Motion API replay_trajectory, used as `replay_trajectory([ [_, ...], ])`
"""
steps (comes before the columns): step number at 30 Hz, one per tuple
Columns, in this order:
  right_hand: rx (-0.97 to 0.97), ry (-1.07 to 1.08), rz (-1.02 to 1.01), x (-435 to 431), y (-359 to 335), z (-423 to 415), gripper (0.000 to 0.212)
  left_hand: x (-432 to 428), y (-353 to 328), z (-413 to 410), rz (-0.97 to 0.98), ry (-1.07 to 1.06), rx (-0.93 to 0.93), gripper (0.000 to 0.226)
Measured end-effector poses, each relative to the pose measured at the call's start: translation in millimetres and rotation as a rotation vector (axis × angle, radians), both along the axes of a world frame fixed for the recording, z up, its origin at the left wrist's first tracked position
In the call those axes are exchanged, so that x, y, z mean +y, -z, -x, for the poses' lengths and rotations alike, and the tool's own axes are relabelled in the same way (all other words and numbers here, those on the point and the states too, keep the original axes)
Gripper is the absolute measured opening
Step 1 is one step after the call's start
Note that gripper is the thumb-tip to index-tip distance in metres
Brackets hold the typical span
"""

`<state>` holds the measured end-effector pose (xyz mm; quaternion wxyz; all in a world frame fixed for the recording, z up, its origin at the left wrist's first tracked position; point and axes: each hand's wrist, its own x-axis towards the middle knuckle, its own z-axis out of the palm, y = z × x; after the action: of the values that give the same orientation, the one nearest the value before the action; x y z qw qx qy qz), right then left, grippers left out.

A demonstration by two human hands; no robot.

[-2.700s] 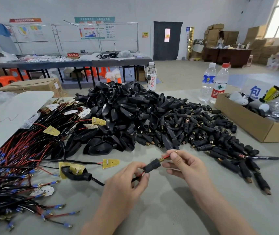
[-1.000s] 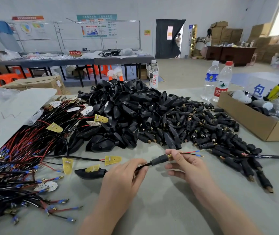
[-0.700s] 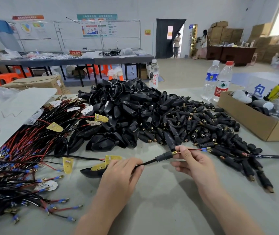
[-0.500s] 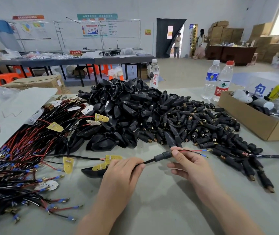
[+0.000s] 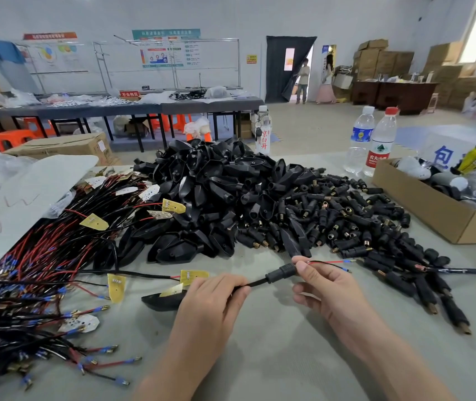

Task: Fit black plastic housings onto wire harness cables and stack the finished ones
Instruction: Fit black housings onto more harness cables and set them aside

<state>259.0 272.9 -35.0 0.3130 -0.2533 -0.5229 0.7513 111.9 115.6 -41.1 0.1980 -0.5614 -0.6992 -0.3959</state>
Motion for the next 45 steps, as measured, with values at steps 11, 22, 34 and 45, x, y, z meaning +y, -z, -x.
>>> replay_trajectory([
  [11, -0.015, -0.126, -0.059, -10.9, 1.5, 3.5, 0.038, -1.0, 1.3, -5.0, 0.100, 0.040, -0.141, 0.017],
  [22, -0.007, -0.052, -0.017, -7.5, -3.1, 1.1, 0.037, -3.8, 2.0, 0.8, 0.112, 0.006, -0.123, 0.011],
  [34, -0.031, -0.043, -0.115, -10.6, 2.2, 6.6, 0.027, 0.3, 6.0, -0.7, 0.055, -0.013, -0.055, 0.010],
  [45, -0.033, 0.096, -0.125, -2.0, 2.9, 5.0, 0.016, -2.8, 10.0, 20.1, 0.091, -0.085, 0.167, 0.020],
])
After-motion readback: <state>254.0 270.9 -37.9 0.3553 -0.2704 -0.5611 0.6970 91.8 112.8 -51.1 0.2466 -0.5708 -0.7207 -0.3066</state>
